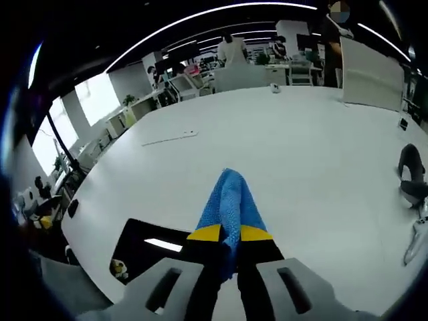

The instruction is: Wipe the mirror surface with the cleaning cloth until all visible marks leave the cleaned area.

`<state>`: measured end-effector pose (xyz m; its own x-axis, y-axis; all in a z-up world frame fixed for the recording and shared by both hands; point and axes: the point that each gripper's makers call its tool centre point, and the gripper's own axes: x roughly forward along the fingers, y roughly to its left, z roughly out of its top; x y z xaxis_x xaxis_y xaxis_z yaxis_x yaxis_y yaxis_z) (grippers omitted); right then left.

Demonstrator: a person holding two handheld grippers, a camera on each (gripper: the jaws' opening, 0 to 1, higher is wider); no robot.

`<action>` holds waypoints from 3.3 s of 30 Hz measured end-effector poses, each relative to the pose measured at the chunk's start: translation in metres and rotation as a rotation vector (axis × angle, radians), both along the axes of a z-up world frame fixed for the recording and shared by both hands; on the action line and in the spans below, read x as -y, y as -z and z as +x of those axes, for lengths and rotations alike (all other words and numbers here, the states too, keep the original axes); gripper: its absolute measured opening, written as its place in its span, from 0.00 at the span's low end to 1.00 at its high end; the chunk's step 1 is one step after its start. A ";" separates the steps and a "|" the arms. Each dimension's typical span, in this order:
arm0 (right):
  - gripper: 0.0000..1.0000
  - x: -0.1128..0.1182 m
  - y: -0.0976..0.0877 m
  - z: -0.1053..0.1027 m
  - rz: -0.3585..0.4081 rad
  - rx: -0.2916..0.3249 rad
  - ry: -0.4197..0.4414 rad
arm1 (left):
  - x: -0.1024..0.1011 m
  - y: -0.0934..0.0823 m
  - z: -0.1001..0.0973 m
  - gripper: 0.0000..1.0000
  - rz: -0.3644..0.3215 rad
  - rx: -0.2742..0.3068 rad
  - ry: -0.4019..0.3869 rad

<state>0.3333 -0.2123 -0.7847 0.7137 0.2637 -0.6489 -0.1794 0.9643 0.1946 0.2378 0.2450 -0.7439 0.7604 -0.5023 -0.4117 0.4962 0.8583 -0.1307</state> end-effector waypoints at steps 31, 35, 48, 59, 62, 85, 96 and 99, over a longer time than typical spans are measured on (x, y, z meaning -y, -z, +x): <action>0.02 -0.054 0.043 -0.002 0.034 -0.096 -0.058 | 0.003 0.000 0.002 0.99 -0.015 0.004 0.012; 0.03 -0.058 0.055 -0.003 0.053 -0.111 -0.031 | 0.001 0.000 0.000 0.99 -0.008 0.001 0.009; 0.03 -0.065 0.089 -0.011 -0.023 -0.194 -0.061 | 0.001 0.003 -0.003 0.99 -0.012 -0.007 0.011; 0.03 -0.065 0.093 -0.010 -0.030 -0.221 -0.050 | 0.003 0.004 -0.005 0.99 -0.013 -0.012 0.009; 0.02 -0.070 0.092 -0.011 -0.040 -0.224 -0.047 | 0.004 0.004 -0.004 0.99 -0.016 -0.011 0.015; 0.02 -0.117 0.094 -0.005 -0.055 -0.251 -0.054 | -0.003 0.010 -0.001 0.99 -0.036 -0.006 0.024; 0.02 -0.147 0.093 -0.007 -0.036 -0.256 -0.074 | -0.001 0.010 -0.004 0.99 -0.049 -0.008 0.020; 0.02 -0.155 0.089 -0.009 -0.029 -0.253 -0.084 | -0.002 0.010 -0.006 0.99 -0.051 -0.009 0.017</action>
